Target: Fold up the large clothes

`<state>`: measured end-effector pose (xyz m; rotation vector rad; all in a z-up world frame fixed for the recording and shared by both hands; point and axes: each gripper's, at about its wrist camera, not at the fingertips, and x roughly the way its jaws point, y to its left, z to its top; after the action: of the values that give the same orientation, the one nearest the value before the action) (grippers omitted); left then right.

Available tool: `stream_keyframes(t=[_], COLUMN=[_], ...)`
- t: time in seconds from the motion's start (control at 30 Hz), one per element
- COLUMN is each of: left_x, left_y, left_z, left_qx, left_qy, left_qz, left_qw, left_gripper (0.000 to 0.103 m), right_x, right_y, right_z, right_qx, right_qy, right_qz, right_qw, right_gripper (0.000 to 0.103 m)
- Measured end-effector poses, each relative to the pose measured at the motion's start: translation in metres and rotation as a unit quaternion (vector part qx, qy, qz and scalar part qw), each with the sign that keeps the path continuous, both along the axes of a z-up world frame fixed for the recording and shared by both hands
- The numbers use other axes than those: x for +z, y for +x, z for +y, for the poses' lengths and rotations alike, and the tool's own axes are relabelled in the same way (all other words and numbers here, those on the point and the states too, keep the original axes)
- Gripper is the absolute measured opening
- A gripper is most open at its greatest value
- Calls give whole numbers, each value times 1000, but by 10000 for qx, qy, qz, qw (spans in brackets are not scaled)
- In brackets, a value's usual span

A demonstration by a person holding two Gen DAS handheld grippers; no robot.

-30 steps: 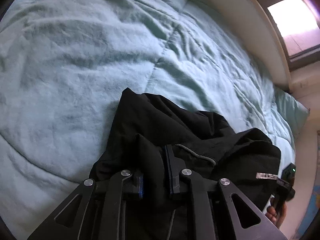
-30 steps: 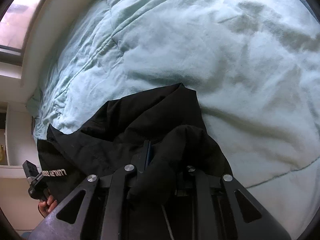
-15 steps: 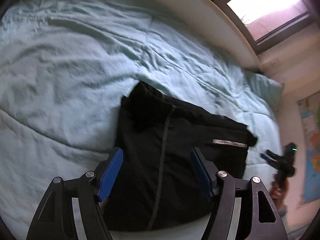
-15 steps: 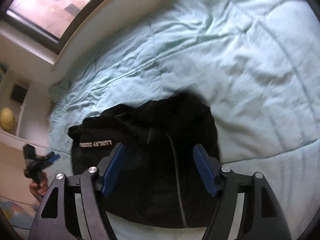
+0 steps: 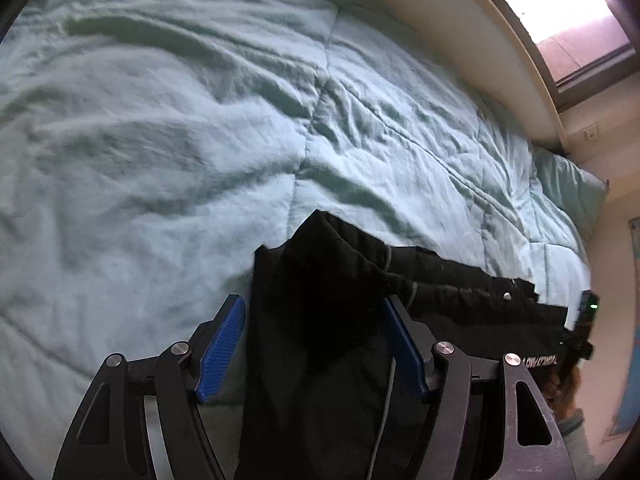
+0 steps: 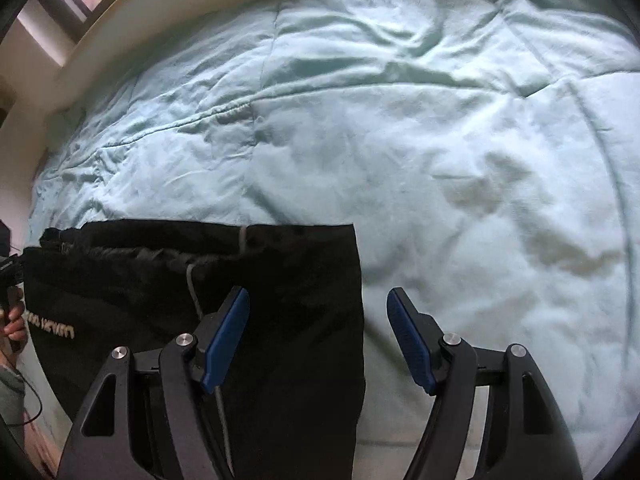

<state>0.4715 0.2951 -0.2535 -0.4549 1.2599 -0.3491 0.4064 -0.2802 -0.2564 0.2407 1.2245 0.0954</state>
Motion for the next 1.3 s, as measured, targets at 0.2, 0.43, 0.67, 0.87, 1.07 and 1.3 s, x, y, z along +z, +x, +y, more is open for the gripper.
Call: stream_keyframes(t=[0.2,0.43,0.67,0.87,1.07,1.3], left_x=[5,81,88,-12,-49,-15], left_y=[-1,-33,24,70,75,67], left_z=[-10,-4,-12,-19,-13,23], left_qx=[137,437,751,787,850,817], left_qy=[33,346,710,1037,975,476], left_qz=[-332,-1384,-1560,-532,12,155], left_qw=[9993,9888,9823,9901,9916,9954], left_gripper=[14,12,12,13,24,36], right_x=[-1,74,88,-15,-44,-8], right_y=[-2,-37,30,82,79,51], right_z=[7,29,34,28,18,-24], right_qx=[-11,-61,-285,-339,-503,-1138], right_qy=[167,-1020,-1561,-1368,-1022,1], right_qz=[-129,-1103,-1292,-5,237,193], right_qw=[9998,9886,9788,9900,9932,9933], right_gripper=[32,19,18,18,22,47])
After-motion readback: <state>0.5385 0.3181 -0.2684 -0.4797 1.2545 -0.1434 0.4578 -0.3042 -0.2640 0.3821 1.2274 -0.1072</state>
